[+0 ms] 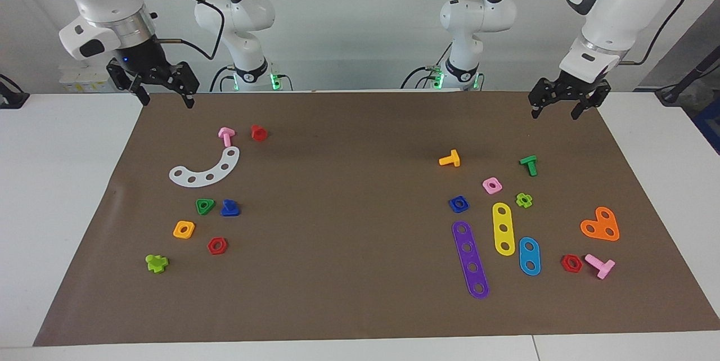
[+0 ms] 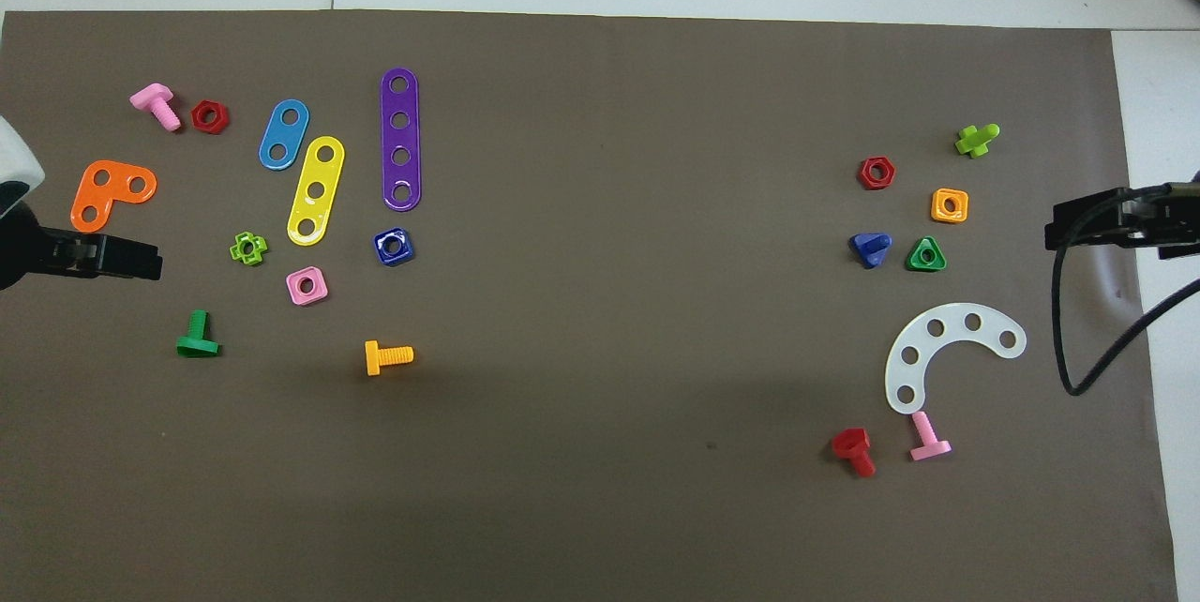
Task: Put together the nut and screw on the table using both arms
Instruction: 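Reach the right gripper toward the blue bolt among the pieces, then grasp the blue bolt with the right gripper and lift it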
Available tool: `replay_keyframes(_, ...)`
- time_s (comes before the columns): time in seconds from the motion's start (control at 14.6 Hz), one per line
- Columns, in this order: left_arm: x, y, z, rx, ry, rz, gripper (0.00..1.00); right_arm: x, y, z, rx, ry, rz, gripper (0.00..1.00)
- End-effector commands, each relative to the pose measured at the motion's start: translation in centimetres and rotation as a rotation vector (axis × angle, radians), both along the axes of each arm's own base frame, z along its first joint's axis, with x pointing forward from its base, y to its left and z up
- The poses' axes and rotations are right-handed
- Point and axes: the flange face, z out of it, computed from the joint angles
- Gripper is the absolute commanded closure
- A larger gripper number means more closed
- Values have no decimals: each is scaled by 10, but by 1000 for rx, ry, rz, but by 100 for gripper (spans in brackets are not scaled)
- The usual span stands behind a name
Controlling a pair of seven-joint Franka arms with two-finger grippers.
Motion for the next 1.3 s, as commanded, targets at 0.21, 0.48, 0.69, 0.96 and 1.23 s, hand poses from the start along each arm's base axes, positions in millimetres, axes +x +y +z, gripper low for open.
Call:
replay_keyframes(0.21,-5,3,4,20,-15,-8,0,-3,0,-2,8,-1,6,0)
replay_keyframes(0.48,-5,3,4,20,-15,-8,0,1,1,-17,15,-48,29,0)
replay_keyframes(0.69,-5,3,4,20,-15,-8,0,10,17,-92,62,-97,102,0)
replay_keyframes(0.96,-5,3,4,21,-13,-8,0,40,36,-199,52,-85,186,0)
replay_keyframes(1.23,-5,3,4,20,-15,-8,0,43,30,-293,29,-127,261,0)
